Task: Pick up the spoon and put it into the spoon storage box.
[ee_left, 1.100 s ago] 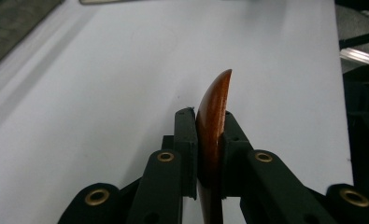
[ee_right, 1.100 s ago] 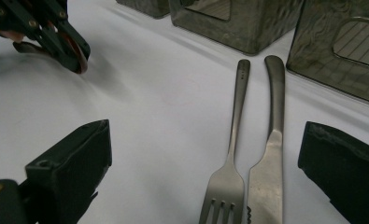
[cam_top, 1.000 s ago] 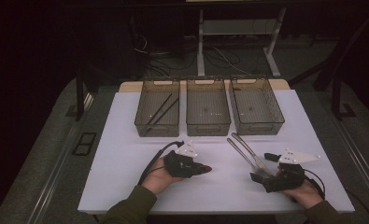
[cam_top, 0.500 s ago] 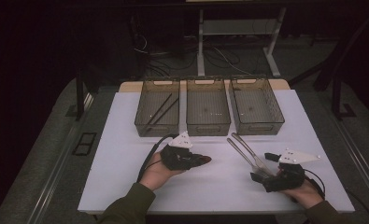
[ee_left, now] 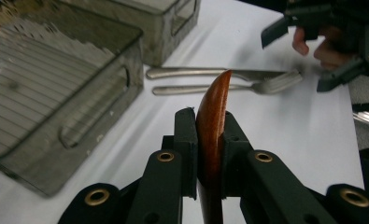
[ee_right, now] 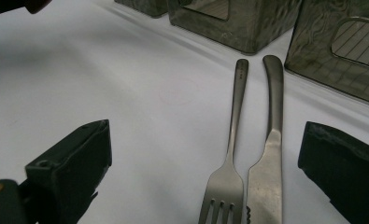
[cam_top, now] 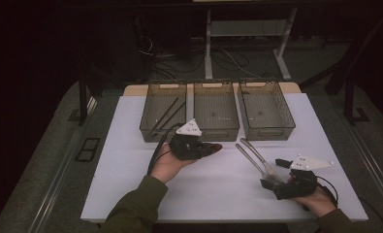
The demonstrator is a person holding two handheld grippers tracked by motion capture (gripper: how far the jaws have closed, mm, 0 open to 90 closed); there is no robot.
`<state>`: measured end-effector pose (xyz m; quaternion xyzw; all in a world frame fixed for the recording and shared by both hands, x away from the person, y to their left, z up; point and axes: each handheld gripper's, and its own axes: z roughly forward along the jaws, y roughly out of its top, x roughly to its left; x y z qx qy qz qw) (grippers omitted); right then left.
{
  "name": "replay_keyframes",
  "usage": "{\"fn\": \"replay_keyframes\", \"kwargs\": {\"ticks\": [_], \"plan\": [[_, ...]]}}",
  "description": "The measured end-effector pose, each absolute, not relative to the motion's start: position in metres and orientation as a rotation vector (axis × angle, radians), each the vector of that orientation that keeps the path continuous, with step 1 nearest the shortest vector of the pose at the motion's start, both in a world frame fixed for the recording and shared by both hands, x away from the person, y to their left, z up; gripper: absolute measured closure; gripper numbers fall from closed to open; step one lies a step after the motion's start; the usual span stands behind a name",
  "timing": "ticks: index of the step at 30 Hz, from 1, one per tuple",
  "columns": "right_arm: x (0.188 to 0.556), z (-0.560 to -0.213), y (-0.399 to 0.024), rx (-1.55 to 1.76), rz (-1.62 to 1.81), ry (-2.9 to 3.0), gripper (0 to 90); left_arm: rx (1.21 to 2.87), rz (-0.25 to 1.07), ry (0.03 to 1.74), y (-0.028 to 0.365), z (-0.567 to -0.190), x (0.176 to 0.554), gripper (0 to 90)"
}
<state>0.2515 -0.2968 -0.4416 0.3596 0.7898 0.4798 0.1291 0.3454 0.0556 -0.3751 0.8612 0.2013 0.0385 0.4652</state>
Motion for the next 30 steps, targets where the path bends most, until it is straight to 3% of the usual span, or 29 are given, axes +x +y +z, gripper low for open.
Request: {"fn": "replay_keyframes", "kwargs": {"ticks": [15, 30], "plan": [[0.252, -0.441, -0.298, 1.051, 1.402, 2.29, 2.1, 2.064, 0.191, 0.531, 0.037, -0.34, 0.387, 80.2], [0.251, -0.44, -0.299, 1.053, 1.414, 2.281, 2.1, 2.007, 0.26, 0.572, 0.02, -0.329, 0.439, 80.1]]}}
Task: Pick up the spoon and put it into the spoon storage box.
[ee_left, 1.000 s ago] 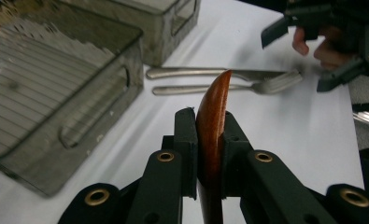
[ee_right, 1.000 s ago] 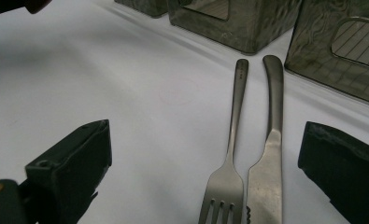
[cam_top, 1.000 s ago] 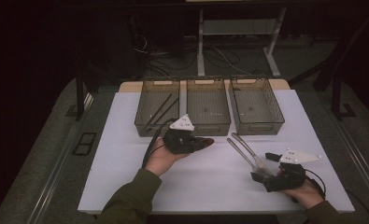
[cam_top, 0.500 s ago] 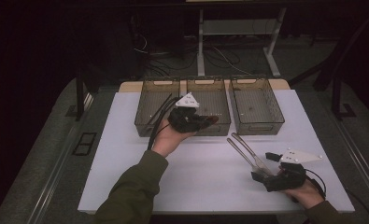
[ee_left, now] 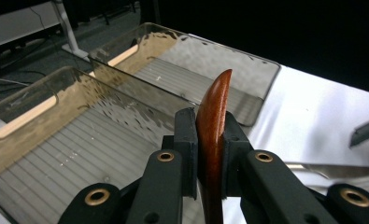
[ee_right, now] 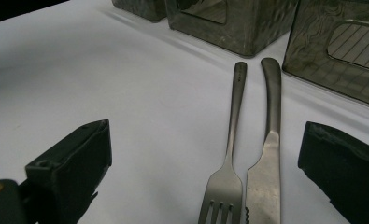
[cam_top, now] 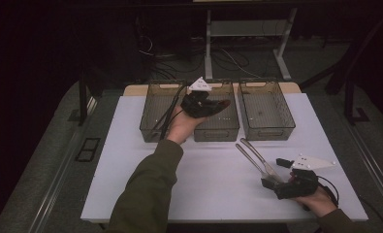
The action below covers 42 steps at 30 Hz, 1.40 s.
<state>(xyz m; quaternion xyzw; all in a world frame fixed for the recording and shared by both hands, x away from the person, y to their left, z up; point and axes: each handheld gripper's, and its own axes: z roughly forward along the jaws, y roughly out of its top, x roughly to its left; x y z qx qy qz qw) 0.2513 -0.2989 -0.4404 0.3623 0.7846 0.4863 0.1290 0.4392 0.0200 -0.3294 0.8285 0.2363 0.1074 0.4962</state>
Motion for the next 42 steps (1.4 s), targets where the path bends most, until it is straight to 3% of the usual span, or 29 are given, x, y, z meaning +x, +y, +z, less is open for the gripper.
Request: {"fn": "replay_keyframes", "kwargs": {"ticks": [20, 42], "plan": [[0.251, -0.439, -0.303, 1.054, 1.438, 2.267, 2.1, 1.95, 0.251, 0.624, -0.01, -0.348, 0.491, 80.0], [0.251, -0.438, -0.305, 1.059, 1.453, 2.257, 2.1, 2.024, 0.245, 0.713, -0.019, -0.381, 0.504, 79.6]]}}
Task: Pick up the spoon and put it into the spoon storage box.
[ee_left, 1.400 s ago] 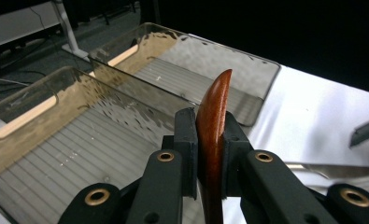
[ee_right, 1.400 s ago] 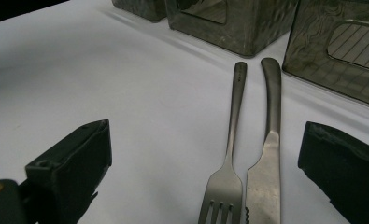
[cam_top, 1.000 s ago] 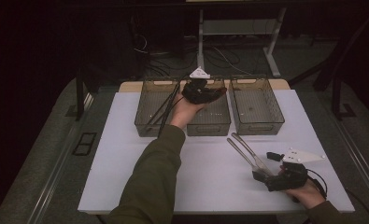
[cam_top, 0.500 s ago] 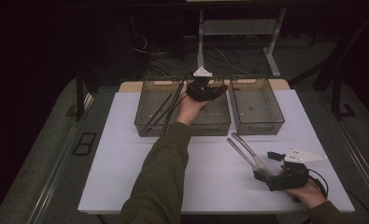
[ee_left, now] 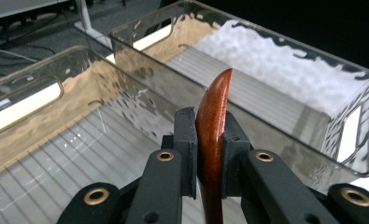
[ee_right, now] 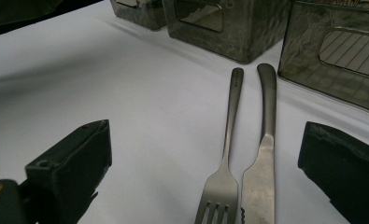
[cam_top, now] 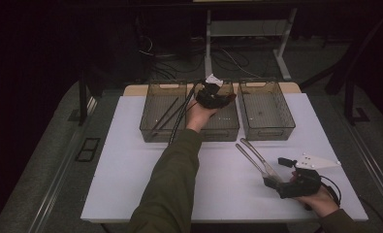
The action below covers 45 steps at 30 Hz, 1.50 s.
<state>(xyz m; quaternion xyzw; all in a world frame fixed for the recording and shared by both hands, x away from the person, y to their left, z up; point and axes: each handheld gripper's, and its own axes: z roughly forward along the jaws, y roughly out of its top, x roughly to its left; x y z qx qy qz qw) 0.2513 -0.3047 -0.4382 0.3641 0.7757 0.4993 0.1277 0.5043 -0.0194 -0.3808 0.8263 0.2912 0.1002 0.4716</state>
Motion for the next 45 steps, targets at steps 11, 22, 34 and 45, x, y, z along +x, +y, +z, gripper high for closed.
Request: {"fn": "replay_keyframes", "kwargs": {"ticks": [11, 22, 34, 45], "plan": [[0.251, -0.438, -0.305, 1.062, 1.454, 2.259, 2.1, 2.039, 0.271, 0.709, -0.019, -0.377, 0.501, 66.5], [0.252, -0.438, -0.306, 1.066, 1.448, 2.258, 2.1, 1.995, 0.226, 0.653, 0.006, -0.352, 0.476, 49.1], [0.252, -0.439, -0.306, 1.072, 1.44, 2.259, 2.1, 2.02, 0.206, 0.569, 0.041, -0.348, 0.426, 40.3], [0.252, -0.439, -0.305, 1.071, 1.434, 2.259, 2.1, 2.027, 0.22, 0.525, 0.069, -0.356, 0.381, 36.5]]}}
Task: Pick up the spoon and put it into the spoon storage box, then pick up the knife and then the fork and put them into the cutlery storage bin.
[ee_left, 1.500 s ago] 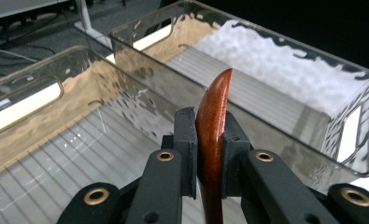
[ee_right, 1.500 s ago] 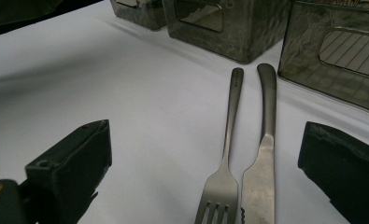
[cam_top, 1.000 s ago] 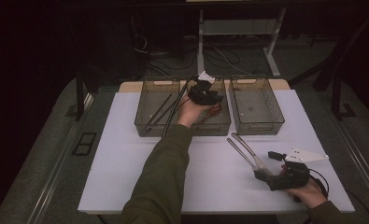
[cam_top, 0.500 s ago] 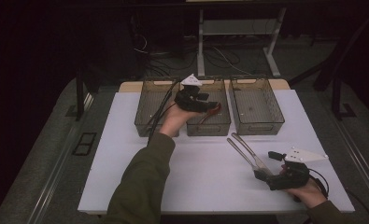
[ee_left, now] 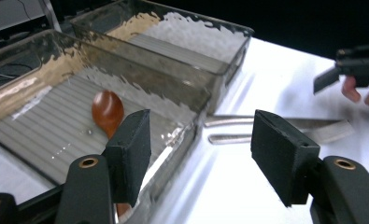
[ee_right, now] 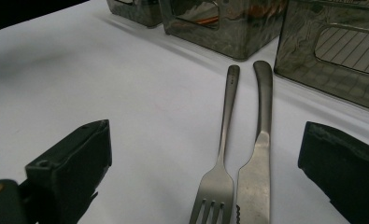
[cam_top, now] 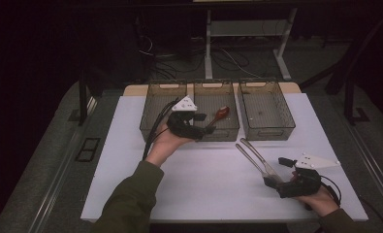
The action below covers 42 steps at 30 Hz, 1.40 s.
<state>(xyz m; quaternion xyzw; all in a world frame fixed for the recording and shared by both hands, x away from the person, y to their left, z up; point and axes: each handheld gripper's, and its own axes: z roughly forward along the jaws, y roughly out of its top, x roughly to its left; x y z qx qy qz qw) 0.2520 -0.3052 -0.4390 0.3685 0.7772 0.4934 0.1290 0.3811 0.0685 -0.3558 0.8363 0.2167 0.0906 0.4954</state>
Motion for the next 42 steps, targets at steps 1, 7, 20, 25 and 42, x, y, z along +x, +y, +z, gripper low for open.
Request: {"fn": "replay_keyframes", "kwargs": {"ticks": [1, 7, 20, 25, 42], "plan": [[0.252, -0.439, -0.305, 1.072, 1.435, 2.259, 2.1, 2.028, 0.217, 0.527, 0.071, -0.358, 0.378, 35.4], [0.252, -0.439, -0.305, 1.073, 1.431, 2.261, 2.1, 2.006, 0.224, 0.557, 0.088, -0.372, 0.355, 28.7], [0.251, -0.439, -0.305, 1.087, 1.43, 2.265, 2.1, 1.967, 0.24, 0.611, 0.129, -0.404, 0.303, 19.3], [0.251, -0.438, -0.306, 1.096, 1.428, 2.256, 2.1, 1.95, 0.263, 0.608, 0.142, -0.415, 0.29, 14.8], [0.262, -0.42, -0.311, 1.201, 1.212, 2.325, 17.2, 1.99, 0.256, 0.645, 0.156, -0.426, 0.273, 0.0]]}}
